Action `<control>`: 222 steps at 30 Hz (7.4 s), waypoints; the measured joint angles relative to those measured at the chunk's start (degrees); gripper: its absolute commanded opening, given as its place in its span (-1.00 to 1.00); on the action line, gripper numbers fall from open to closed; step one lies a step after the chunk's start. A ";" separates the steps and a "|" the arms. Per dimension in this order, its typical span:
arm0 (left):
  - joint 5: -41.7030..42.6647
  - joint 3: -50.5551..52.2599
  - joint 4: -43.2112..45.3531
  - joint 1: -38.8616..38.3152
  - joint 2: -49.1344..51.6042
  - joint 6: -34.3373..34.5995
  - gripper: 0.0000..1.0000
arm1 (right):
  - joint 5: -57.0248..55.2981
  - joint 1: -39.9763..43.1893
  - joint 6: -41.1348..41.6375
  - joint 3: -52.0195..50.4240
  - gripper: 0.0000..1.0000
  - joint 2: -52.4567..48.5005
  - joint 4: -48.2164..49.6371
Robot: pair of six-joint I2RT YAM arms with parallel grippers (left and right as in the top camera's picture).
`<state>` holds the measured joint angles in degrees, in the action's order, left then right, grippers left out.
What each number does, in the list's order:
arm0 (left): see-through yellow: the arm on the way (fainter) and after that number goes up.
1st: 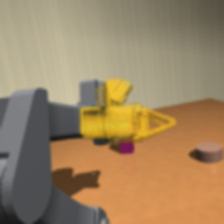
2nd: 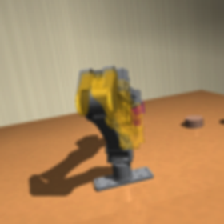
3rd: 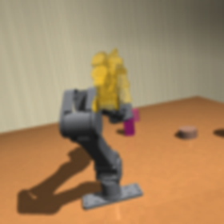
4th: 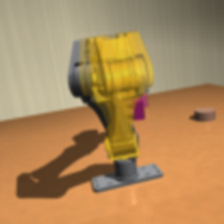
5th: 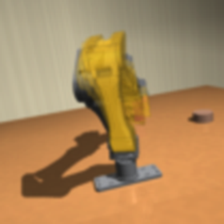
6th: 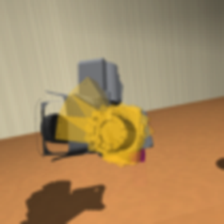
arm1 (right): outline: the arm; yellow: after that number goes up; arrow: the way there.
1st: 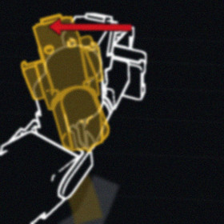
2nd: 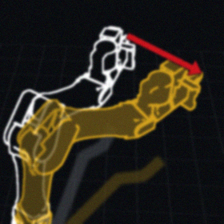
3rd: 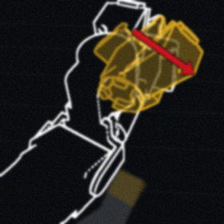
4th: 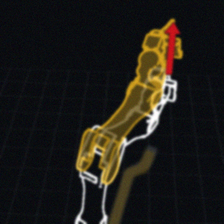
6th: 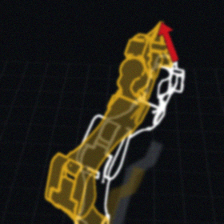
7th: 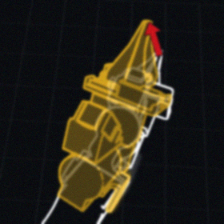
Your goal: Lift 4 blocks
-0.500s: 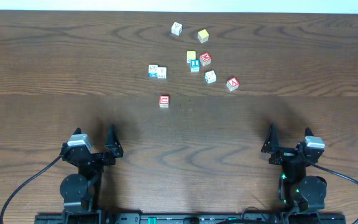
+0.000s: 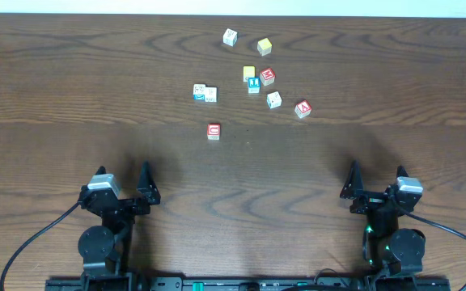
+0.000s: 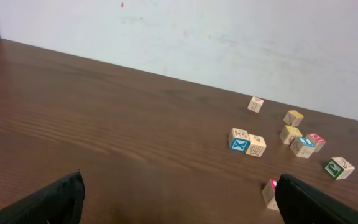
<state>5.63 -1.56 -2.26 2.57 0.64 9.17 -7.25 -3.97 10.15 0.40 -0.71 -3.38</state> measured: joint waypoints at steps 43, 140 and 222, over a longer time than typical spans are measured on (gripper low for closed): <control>0.00 0.00 0.00 0.00 0.00 0.00 0.96 | 42.84 0.24 12.00 0.24 0.98 0.00 -0.11; -0.17 0.00 -0.04 -0.02 0.07 -0.17 0.96 | 10.05 -8.63 -25.05 80.89 0.84 -113.81 -28.48; -0.17 0.00 -0.07 -0.02 0.07 -0.17 0.96 | -2.95 -28.50 15.82 37.33 -0.76 -62.97 -25.53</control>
<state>5.45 -1.56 -2.33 2.55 0.71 8.99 -10.20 -32.47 25.98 37.74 -63.68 -28.91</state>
